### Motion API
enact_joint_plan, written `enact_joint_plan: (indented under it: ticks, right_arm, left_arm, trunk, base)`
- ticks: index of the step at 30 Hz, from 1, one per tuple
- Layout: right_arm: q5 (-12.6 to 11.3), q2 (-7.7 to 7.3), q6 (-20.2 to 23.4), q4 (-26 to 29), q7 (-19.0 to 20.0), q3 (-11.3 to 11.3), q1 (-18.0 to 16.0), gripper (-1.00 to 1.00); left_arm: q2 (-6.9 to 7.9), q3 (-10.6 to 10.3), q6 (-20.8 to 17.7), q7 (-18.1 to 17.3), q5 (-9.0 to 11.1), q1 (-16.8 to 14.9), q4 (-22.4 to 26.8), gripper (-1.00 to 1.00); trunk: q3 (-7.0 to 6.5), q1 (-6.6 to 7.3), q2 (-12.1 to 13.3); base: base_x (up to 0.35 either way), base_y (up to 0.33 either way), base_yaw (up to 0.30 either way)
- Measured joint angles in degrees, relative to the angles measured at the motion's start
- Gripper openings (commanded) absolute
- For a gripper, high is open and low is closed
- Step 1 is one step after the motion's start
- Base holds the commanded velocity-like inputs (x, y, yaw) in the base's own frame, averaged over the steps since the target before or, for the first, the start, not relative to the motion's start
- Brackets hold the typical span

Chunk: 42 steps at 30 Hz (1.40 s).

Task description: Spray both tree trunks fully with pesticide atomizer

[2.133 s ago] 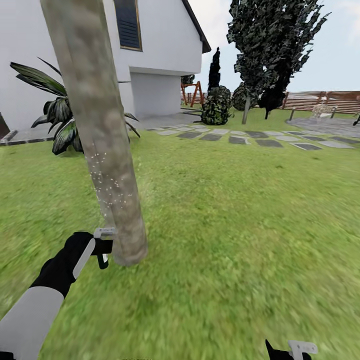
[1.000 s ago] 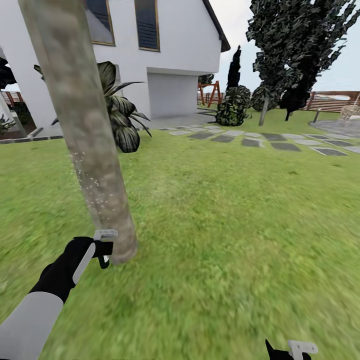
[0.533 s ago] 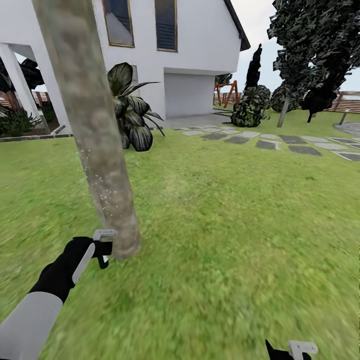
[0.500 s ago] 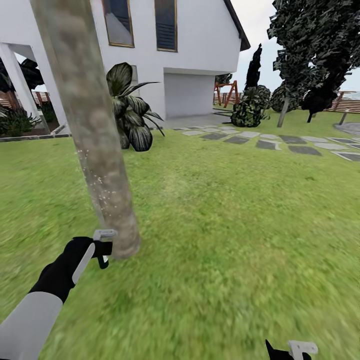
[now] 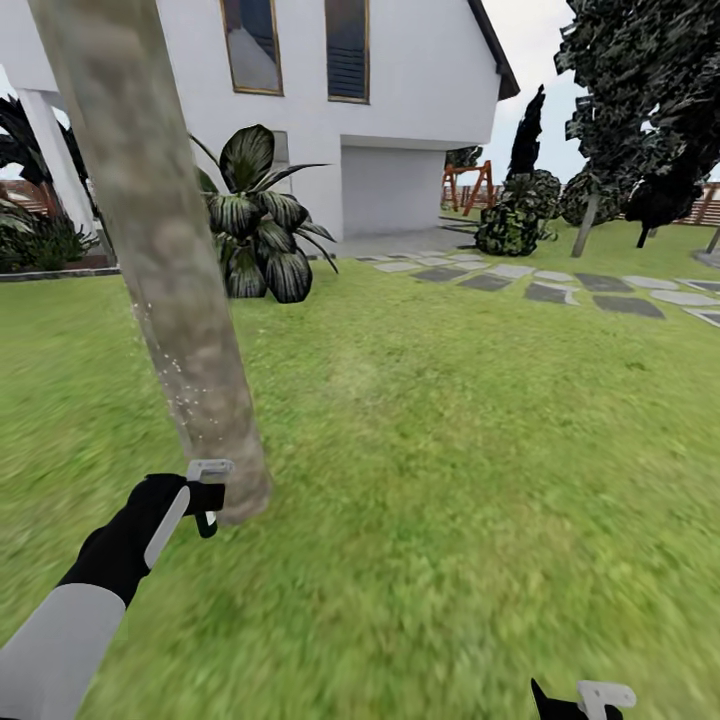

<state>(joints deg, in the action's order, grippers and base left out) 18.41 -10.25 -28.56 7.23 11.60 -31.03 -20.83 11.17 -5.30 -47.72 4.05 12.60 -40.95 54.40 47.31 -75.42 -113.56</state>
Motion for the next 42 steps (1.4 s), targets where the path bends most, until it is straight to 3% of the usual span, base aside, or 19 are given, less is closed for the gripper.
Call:
enact_joint_plan:
  ticks: [18, 23, 26, 29, 32, 42]
  right_arm:
    - [0.0, -0.03, 0.0, 0.0, 0.0, 0.0, 0.0, 1.0]
    - [0.0, -0.03, 0.0, 0.0, 0.0, 0.0, 0.0, 1.0]
    - [0.1, -0.03, 0.0, 0.0, 0.0, 0.0, 0.0, 1.0]
    - [0.0, -0.03, 0.0, 0.1, 0.0, 0.0, 0.0, 1.0]
    - [0.0, -0.03, -0.1, 0.1, 0.0, 0.0, 0.0, 1.0]
    - [0.0, -0.03, -0.1, 0.1, 0.0, 0.0, 0.0, 1.0]
  left_arm:
    - [0.27, 0.1, 0.2, 0.0, -0.1, 0.1, -1.6, -1.0]
    - [0.43, 0.2, 0.5, 5.1, 0.1, 0.8, -2.1, -1.0]
    - [0.43, 0.4, 5.7, 6.1, 0.4, 2.6, -2.3, -1.0]
    - [0.11, 4.2, 10.3, 6.2, 0.4, 4.1, -2.8, -1.0]
    - [-0.11, 5.6, 14.1, 6.2, 0.5, 5.1, -4.4, -1.0]
    - [-0.64, 5.6, 15.7, 6.1, 0.1, 5.2, -4.8, -1.0]
  trunk:
    - [0.0, 0.0, 0.0]
    - [0.0, 0.0, 0.0]
    - [0.01, 0.0, 0.0]
    - [0.0, 0.0, 0.0]
    - [0.0, 0.0, 0.0]
    - [0.0, 0.0, 0.0]
  base:
    - [0.142, -0.269, 0.041]
    - [0.048, -0.119, 0.273]
    - [0.003, -0.007, 0.148]
    - [0.0, -0.001, 0.019]
    - [0.021, 0.0, 0.001]
    - [0.257, -0.136, 0.141]
